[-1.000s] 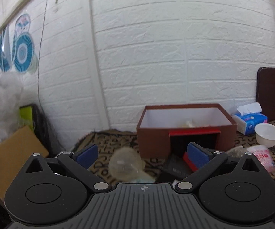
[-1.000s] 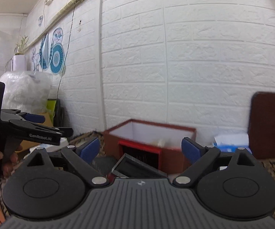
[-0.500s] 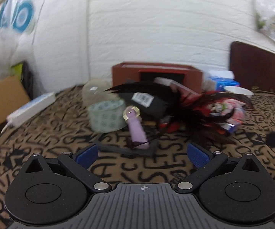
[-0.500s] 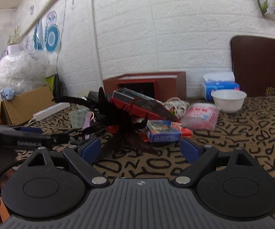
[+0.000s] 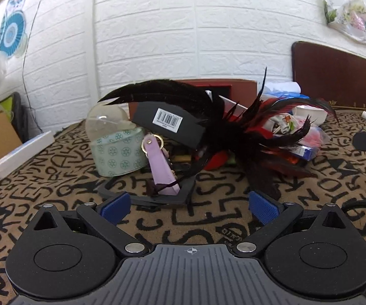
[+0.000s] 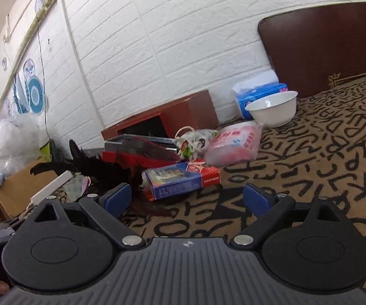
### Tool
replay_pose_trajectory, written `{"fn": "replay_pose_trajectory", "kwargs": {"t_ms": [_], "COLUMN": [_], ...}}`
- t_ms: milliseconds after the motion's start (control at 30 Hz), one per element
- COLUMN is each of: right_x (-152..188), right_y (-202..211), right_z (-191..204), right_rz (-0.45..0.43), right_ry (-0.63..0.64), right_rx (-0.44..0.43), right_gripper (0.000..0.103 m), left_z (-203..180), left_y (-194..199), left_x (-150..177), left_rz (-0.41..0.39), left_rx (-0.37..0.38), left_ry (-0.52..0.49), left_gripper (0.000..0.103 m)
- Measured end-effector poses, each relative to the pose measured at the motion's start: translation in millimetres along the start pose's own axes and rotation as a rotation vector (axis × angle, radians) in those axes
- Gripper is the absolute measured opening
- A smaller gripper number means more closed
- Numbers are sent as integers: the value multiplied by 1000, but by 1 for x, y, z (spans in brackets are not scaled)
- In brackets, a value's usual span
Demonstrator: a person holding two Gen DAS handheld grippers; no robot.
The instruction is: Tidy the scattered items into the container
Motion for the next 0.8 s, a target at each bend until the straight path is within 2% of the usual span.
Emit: {"fn": "replay_pose_trajectory", "kwargs": {"t_ms": [400,800], "right_x": [2,2], "right_y": [0,-1], "right_z": [3,3], "right_rz": [2,3], "right_ry": [24,29], "right_rx": [9,13], "right_gripper": [96,97], "left_z": [5,3], "left_y": [-1,-1], "left_x": [1,1], "left_rz": [10,2], "left_rx": [14,6], "left_ry": [50,36], "left_gripper": [103,103]}}
Point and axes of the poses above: each gripper's, at about its wrist camera, not at the fingertips, and y roughly against the way its jaws point, z to its left, x to its underside, the point moved 9 cm from there along -y, roughly the way its jaws point, and after that the axes turned 10 degrees about x, right-handed, at the moved point
